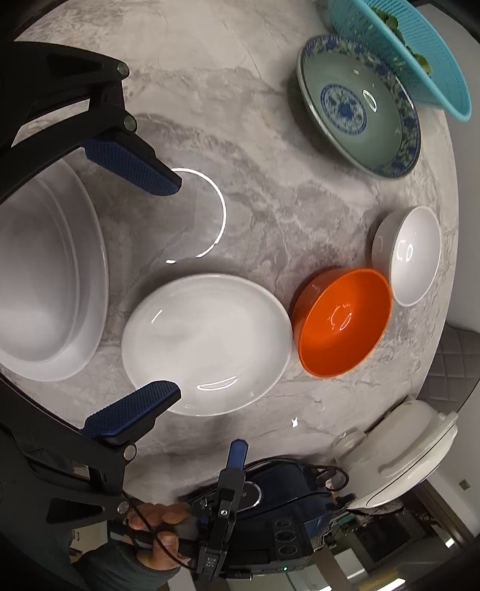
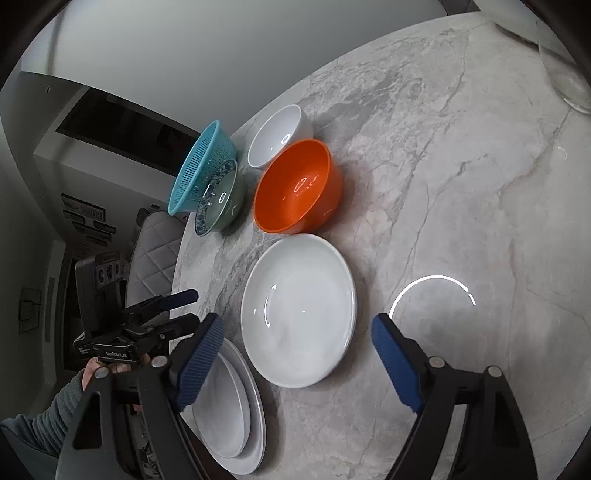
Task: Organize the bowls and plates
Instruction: 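Move both tools to the white shallow plate near the orange bowl, then grip the shallow plate rim with both tools and lift it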
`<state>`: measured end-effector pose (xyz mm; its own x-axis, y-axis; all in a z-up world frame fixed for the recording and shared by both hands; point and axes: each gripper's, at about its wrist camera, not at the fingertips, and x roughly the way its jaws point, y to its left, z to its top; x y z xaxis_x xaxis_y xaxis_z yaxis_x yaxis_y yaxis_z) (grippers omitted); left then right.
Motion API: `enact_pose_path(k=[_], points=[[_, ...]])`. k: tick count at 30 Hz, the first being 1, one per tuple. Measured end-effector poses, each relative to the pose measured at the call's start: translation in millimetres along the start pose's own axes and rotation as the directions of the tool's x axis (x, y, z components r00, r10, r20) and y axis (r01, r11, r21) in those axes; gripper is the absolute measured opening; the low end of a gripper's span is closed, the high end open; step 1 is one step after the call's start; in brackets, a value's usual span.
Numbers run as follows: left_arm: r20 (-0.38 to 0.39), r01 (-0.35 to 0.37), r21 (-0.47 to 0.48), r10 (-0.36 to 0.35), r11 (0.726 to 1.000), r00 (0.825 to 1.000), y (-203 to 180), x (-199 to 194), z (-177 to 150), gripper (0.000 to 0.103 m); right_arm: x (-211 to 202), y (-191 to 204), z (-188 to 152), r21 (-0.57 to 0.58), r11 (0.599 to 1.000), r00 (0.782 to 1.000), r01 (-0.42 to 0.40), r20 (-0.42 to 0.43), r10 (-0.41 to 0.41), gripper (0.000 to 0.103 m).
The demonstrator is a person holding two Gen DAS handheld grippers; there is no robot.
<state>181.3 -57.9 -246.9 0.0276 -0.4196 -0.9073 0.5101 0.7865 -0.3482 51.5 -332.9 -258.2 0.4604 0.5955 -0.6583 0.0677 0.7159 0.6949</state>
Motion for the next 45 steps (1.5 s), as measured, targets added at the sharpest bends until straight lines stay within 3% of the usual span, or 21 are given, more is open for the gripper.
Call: enact_pose_path(k=[3,5,7,17,21,23,25,32,37,42,45], points=[[-0.038,0.024,-0.014,-0.024,1.000,0.999,3,20,6,0.097,11,-13,6,0.016,0.999,0.999,-0.027,-0.046,0.028,0.078],[-0.054,0.058,-0.040,-0.061,0.997,0.997,8,32,9,0.086,17,-21,8,0.032,0.999,0.997,-0.033,-0.071,0.035,0.076],[-0.073,0.059,-0.042,-0.062,0.997,0.995,10,42,12,0.065,22,-26,11,0.039,0.998,0.995,-0.052,-0.083,0.055,0.073],[-0.136,0.090,-0.064,-0.098,0.994,0.986,12,80,18,0.063,38,-35,12,0.063,0.992,0.982,-0.110,-0.144,0.118,0.068],[-0.131,0.110,-0.068,-0.119,0.992,0.984,10,86,22,0.062,47,-34,10,0.068,0.991,0.975,-0.118,-0.179,0.128,0.061],[-0.138,0.119,-0.073,-0.128,0.990,0.982,10,89,24,0.051,51,-34,9,0.069,0.992,0.974,-0.109,-0.194,0.120,0.059],[-0.155,0.118,-0.074,-0.128,0.990,0.980,8,93,25,0.029,54,-33,10,0.069,0.991,0.972,-0.111,-0.198,0.123,0.055],[-0.152,0.134,-0.096,-0.147,0.986,0.977,6,97,27,0.027,57,-32,7,0.086,0.990,0.968,-0.109,-0.216,0.125,0.049],[-0.157,0.129,-0.095,-0.143,0.987,0.977,13,89,21,0.026,61,-32,7,0.102,0.991,0.968,-0.083,-0.228,0.105,0.034],[-0.174,0.099,-0.104,-0.116,0.990,0.978,16,90,20,0.008,62,-40,6,0.124,0.991,0.970,-0.052,-0.231,0.080,0.013],[-0.187,0.087,-0.097,-0.104,0.991,0.977,16,91,22,0.007,60,-43,5,0.127,0.991,0.970,-0.047,-0.229,0.076,0.012]])
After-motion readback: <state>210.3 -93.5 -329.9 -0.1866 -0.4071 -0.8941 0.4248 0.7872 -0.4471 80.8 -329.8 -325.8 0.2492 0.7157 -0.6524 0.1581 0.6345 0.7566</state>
